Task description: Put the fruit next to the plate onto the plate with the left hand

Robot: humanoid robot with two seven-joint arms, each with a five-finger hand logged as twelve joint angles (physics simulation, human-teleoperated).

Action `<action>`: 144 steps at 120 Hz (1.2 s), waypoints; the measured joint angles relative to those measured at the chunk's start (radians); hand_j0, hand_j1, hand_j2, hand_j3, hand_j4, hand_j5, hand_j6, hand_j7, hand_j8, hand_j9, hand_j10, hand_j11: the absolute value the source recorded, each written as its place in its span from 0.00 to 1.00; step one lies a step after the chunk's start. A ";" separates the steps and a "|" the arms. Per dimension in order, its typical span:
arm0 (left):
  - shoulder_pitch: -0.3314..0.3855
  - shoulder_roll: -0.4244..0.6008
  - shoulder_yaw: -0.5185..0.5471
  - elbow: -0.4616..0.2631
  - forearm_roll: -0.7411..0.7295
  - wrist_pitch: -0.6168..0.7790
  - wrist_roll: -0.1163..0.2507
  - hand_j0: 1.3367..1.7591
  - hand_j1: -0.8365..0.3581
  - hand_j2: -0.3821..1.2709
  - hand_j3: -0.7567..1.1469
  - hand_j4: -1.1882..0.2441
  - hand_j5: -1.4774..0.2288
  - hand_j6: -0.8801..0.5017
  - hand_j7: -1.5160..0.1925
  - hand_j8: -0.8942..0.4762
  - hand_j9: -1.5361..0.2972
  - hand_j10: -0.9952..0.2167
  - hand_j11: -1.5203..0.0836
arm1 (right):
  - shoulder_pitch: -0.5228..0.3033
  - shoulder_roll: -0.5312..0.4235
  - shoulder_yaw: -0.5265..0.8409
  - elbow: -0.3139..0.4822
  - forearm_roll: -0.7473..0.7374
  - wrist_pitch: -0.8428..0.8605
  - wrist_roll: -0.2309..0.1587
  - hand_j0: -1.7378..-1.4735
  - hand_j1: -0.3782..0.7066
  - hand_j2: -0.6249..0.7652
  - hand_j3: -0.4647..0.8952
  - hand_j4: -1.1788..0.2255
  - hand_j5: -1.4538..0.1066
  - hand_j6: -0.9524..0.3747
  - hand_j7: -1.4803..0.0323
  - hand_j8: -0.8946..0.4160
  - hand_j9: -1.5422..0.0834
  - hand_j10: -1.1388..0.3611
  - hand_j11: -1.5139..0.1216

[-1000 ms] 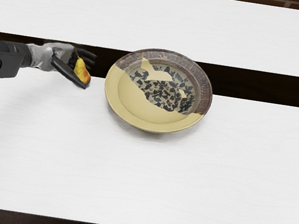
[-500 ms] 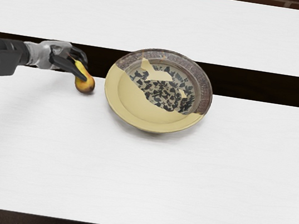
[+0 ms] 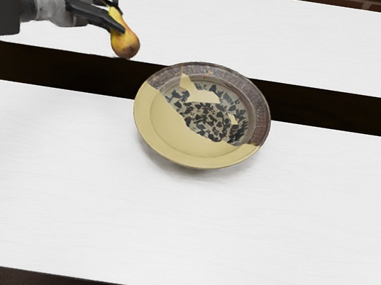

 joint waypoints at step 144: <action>0.068 0.015 -0.012 0.001 -0.051 0.002 0.052 0.76 0.89 0.28 0.40 0.74 0.77 0.57 0.79 0.58 0.75 0.71 0.84 | 0.000 0.000 0.000 0.000 0.000 0.000 0.000 0.30 0.04 0.45 0.34 0.83 0.93 0.71 0.97 0.68 0.94 0.75 0.92</action>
